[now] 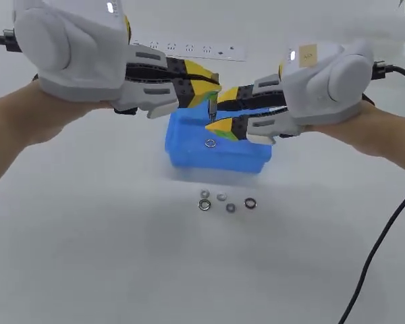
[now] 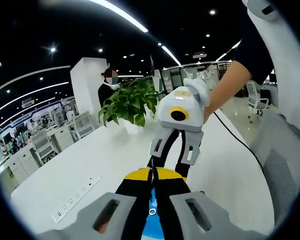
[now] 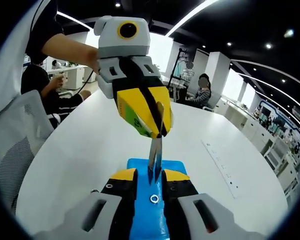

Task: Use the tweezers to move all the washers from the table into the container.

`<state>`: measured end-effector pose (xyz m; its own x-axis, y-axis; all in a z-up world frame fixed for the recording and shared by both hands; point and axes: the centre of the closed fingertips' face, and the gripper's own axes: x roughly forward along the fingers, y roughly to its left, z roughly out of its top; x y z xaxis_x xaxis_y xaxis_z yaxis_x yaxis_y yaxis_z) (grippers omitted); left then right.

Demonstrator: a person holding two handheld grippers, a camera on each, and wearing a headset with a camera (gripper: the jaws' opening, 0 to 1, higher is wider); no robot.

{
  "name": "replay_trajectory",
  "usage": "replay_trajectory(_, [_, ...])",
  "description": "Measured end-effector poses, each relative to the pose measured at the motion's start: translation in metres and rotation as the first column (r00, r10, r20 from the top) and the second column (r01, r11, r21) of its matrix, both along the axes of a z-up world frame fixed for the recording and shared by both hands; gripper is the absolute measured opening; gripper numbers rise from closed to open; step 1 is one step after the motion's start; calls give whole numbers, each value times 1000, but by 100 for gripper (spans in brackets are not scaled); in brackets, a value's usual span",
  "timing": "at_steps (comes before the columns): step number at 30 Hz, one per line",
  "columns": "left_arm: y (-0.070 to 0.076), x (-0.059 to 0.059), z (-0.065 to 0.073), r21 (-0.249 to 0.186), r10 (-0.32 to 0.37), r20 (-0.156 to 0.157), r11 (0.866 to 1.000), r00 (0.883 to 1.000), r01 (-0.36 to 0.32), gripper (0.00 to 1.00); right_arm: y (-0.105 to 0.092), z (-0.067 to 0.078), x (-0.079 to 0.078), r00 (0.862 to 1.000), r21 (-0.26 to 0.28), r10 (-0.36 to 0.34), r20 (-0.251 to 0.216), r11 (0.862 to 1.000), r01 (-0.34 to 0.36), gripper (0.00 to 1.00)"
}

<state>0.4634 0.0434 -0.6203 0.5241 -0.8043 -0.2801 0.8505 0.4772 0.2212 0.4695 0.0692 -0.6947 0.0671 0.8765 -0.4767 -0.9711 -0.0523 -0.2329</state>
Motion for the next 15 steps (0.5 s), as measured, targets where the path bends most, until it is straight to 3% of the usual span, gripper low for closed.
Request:
replay_trajectory(6, [3,-14,15,-14,22,17,1000,1000,-22,5,-14,6,-1,996,19,-83,-15,996,84,28])
replay_trajectory(9, [1,-26,19,-25,30,17,999,999,-30,5,-24,10,-3,990,45,-140,-30,989,142,32])
replay_trajectory(11, [0,-33,18,-29,37,12,999,999,-37,5,-30,15,-6,984,74,-173,-42,982,176,33])
replay_trajectory(15, [2,-45,13,-48,53,-7,997,999,-53,5,-40,13,-13,971,83,-221,-89,970,228,40])
